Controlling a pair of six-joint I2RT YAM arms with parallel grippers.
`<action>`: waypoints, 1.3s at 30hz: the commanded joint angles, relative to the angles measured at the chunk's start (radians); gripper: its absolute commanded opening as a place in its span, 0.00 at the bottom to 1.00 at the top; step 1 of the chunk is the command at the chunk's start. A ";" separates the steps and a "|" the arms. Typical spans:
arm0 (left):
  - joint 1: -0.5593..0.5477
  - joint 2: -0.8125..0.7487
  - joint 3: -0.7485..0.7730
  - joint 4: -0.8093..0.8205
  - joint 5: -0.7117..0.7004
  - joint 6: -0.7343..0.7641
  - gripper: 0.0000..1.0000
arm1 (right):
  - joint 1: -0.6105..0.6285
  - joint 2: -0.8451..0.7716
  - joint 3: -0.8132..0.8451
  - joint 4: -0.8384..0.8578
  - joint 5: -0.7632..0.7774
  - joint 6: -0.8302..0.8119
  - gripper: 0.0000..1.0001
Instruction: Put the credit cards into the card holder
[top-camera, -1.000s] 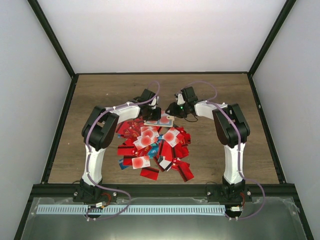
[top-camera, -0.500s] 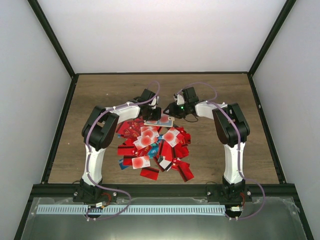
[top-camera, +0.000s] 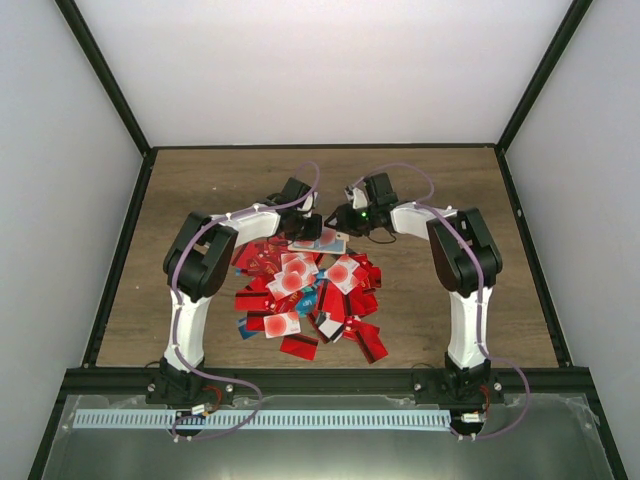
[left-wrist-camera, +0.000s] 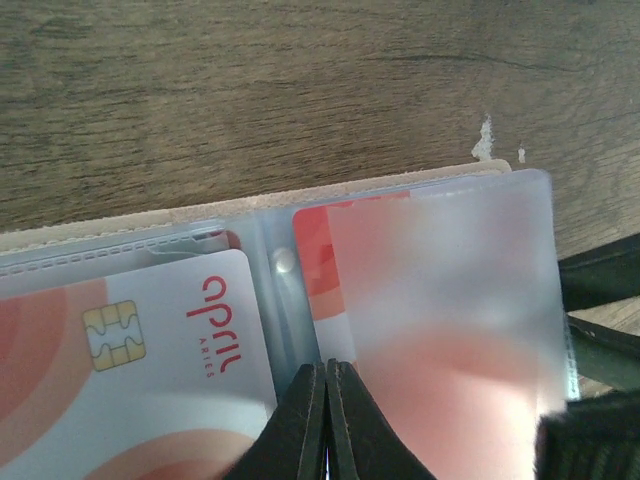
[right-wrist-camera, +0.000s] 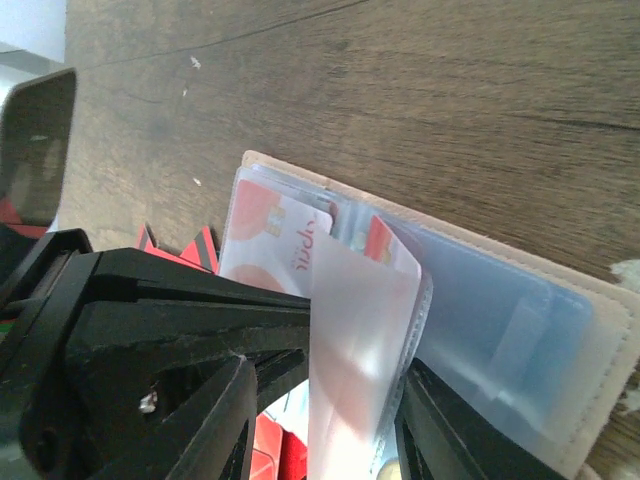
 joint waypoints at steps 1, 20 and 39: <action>0.001 -0.013 0.004 -0.034 -0.028 0.003 0.04 | 0.020 -0.057 -0.002 -0.019 -0.007 0.009 0.40; 0.043 -0.122 -0.013 -0.069 -0.040 -0.020 0.04 | 0.058 -0.038 0.044 -0.035 -0.006 0.022 0.40; 0.173 -0.348 -0.202 -0.052 -0.050 -0.017 0.04 | 0.156 0.102 0.241 -0.079 0.006 0.051 0.40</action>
